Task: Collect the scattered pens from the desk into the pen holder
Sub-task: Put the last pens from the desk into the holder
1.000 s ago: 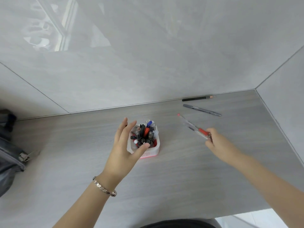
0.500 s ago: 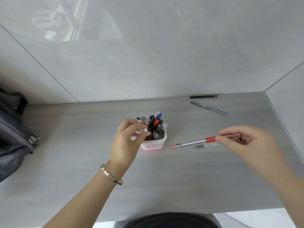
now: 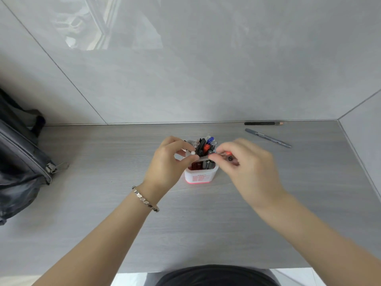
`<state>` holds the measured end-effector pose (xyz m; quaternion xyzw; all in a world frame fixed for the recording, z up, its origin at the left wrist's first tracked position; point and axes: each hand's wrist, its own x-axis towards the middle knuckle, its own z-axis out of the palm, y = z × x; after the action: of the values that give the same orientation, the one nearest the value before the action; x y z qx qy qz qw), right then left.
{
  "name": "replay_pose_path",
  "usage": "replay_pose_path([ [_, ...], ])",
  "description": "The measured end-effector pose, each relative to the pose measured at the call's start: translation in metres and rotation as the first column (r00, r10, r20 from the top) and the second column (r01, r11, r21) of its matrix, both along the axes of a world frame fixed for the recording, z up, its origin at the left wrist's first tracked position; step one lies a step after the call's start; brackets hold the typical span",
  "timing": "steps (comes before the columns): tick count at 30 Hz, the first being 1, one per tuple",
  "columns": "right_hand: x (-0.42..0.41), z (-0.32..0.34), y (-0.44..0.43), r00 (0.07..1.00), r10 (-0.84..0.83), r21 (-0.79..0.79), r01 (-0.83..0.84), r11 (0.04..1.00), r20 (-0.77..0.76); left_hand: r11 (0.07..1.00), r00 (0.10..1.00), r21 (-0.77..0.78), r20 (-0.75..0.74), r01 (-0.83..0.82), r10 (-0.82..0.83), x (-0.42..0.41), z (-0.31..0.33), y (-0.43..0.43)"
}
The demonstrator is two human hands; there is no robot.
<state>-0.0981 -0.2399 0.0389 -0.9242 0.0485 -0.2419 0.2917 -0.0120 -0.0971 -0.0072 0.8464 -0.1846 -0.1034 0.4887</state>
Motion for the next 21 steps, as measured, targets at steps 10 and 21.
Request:
replay_pose_path([
  [10,0.020,-0.044,0.006,0.992,0.125,-0.042,-0.126,0.991,-0.036,0.994,0.994,-0.055,-0.039,0.097,-0.099,-0.003,-0.004,0.009],
  [21,-0.011,0.018,-0.029,0.993,-0.040,0.524,-0.023,0.851,0.109,0.990,0.991,-0.061,-0.039,0.128,-0.131,0.001,-0.001,0.007],
])
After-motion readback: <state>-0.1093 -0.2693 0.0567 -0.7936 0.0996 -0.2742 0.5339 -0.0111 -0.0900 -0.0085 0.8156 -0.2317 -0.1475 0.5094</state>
